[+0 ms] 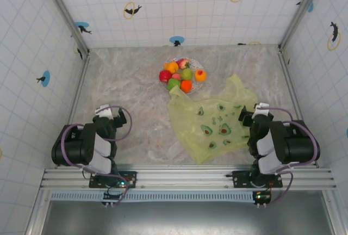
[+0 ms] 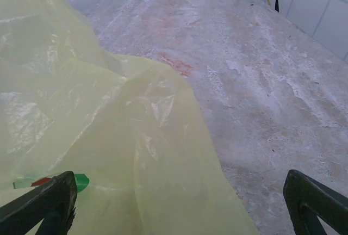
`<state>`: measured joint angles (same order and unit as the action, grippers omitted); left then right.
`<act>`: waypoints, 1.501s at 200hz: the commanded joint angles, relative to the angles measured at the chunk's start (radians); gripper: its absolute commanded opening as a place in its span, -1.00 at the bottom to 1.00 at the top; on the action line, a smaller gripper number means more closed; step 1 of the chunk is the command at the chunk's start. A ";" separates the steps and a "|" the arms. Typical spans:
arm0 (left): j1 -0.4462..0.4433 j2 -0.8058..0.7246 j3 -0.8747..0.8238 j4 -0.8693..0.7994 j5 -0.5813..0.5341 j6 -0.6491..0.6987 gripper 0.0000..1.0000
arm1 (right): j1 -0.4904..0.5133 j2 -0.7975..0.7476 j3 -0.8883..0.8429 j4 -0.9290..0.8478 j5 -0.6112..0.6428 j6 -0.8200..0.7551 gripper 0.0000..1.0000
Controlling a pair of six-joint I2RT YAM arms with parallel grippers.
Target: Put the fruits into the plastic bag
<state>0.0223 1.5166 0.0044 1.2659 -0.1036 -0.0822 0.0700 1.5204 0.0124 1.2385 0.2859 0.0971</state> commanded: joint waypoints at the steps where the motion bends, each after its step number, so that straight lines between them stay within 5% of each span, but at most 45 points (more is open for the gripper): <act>1: 0.005 -0.004 -0.004 0.012 0.018 0.003 0.96 | -0.003 -0.005 -0.032 0.049 0.001 0.006 1.00; 300: 0.005 -0.011 0.000 0.011 0.010 -0.001 0.96 | 0.002 -0.022 -0.031 0.039 0.039 0.009 0.99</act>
<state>0.0223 1.5166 0.0044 1.2659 -0.0994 -0.0822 0.0700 1.5204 0.0124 1.2385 0.2867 0.0971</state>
